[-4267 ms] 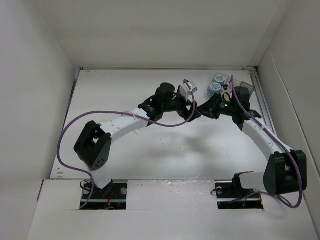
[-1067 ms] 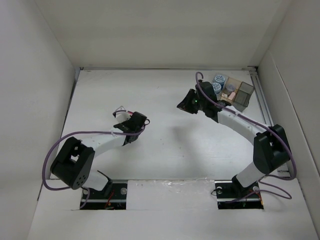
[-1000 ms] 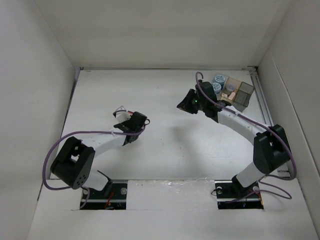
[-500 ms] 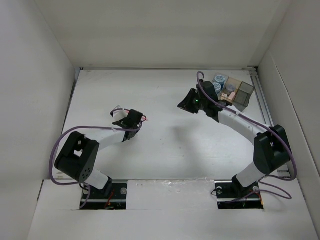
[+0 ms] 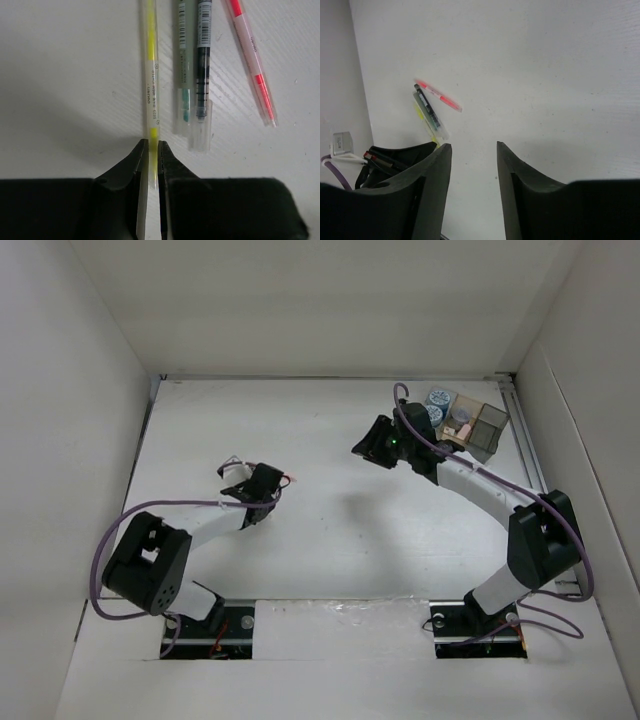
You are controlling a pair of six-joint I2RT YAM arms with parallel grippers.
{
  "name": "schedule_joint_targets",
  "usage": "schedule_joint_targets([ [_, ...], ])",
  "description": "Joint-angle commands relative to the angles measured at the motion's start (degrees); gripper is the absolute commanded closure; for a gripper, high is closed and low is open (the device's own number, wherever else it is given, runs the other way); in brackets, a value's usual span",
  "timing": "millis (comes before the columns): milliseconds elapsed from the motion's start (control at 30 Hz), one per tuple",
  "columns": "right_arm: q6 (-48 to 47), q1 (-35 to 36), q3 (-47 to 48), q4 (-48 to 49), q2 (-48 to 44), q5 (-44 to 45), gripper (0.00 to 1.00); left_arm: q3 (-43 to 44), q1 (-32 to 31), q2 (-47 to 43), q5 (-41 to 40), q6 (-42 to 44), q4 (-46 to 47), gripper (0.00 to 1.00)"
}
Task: Sort the stationery into containers
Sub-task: Pick up the stationery from the center of the board.
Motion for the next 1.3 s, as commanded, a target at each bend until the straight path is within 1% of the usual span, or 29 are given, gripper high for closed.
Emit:
schedule_joint_targets([
  [0, -0.63, -0.33, -0.31, 1.03, -2.58, -0.25, 0.51, -1.93, 0.05, -4.20, -1.62, -1.36, -3.98, 1.00],
  [33, -0.63, -0.33, -0.31, 1.03, -2.59, -0.86, 0.48, -1.94, 0.05, -5.08, -1.62, -1.36, -4.50, 1.00],
  [133, -1.24, -0.33, -0.31, 1.03, -2.59, -3.14, 0.44, -2.46, 0.05, -10.17, -2.68, -1.36, -6.70, 1.00],
  [167, -1.25, 0.28, -0.31, 1.56, -2.59, -4.80, 0.41, -2.47, 0.05, -13.49, -3.29, -1.36, -7.23, 1.00],
  [267, -2.30, 0.81, 0.31, 1.56, -2.59, -7.36, 0.36, -2.47, -0.47, -18.96, -3.82, 1.96, -7.23, 1.00],
  [300, -2.30, 0.82, 0.31, 2.26, -2.59, -9.98, 0.36, -2.47, -1.34, -22.28, -3.82, 2.76, -6.63, 1.00],
  [367, -2.91, 1.34, 0.31, 3.66, -2.59, -13.24, 0.35, -2.47, -2.49, -25.11, -3.82, 5.39, -4.79, 1.00],
  [400, -2.92, 1.34, 0.31, 4.28, -3.20, -14.65, 0.34, -2.47, -2.49, -26.26, -0.43, 8.53, -1.55, 1.00],
  [433, -2.92, 1.34, 0.31, 4.81, -3.20, -17.45, 0.34, -2.47, -2.49, -28.01, 1.35, 10.31, 0.57, 1.00],
  [500, -2.92, 1.34, -0.21, 5.52, -4.87, -19.84, 0.33, -2.47, -2.49, -28.03, 5.65, 13.74, 4.88, 1.00],
  [533, -2.92, 1.34, -0.22, 6.39, -5.40, -22.02, 0.31, -2.47, -2.49, -28.03, 10.28, 17.06, 8.98, 1.00],
  [567, -2.92, 1.95, -0.22, 7.53, -5.40, -23.09, 0.31, -2.47, -2.49, -26.81, 12.77, 18.48, 10.68, 1.00],
  [600, -2.92, 1.96, -0.22, 8.06, -6.10, -24.32, 0.29, -1.94, -2.49, -25.93, 14.79, 19.54, 11.83, 1.00],
  [633, -2.92, 1.96, -0.22, 8.06, -6.10, -25.46, 0.29, -1.94, -2.49, -24.35, 19.86, 20.86, 15.67, 1.00],
  [667, -2.92, 2.57, -0.22, 8.85, -6.11, -27.13, 0.28, -1.94, -2.49, -23.81, 22.00, 21.92, 17.44, 1.00],
  [733, -2.92, 3.10, -0.22, 9.56, -6.11, -27.66, 0.28, -4.21, -2.49, -23.81, 26.30, 23.06, 22.01, 1.00],
  [767, -2.92, 3.62, -0.22, 10.17, -6.11, -27.15, 0.28, -5.18, -2.49, -23.81, 30.59, 23.07, 27.08, 1.00],
  [867, -2.40, 4.24, -0.22, 10.96, -4.88, -27.14, 0.28, -7.39, -2.49, -23.81, 37.02, 24.56, 34.14, 1.00],
  [967, -1.87, 4.77, 0.48, 10.96, -3.39, -25.74, 0.28, -8.44, -2.49, -23.28, 40.47, 25.96, 37.14, 1.00],
  [1000, -1.87, 4.77, 0.48, 10.96, -2.86, -24.87, 0.28, -8.96, -2.49, -23.28, 42.74, 25.97, 39.24, 1.00],
  [1067, -1.34, 5.30, 1.62, 11.49, -1.37, -24.86, 0.29, -8.97, -2.49, -23.28, 44.08, 25.97, 39.87, 1.00],
  [1133, -1.34, 5.99, 1.63, 11.49, -0.66, -23.46, 0.33, -8.97, -2.49, -23.28, 46.01, 26.50, 41.19, 1.00],
  [1167, -1.34, 6.00, 2.32, 11.49, 0.21, -23.45, 0.33, -9.49, -2.49, -23.28, 46.54, 26.50, 41.98, 1.00],
  [1267, -0.29, 6.53, 3.38, 12.01, 1.62, -22.84, 0.41, -9.50, -2.49, -22.14, 48.91, 26.50, 42.86, 1.00],
])
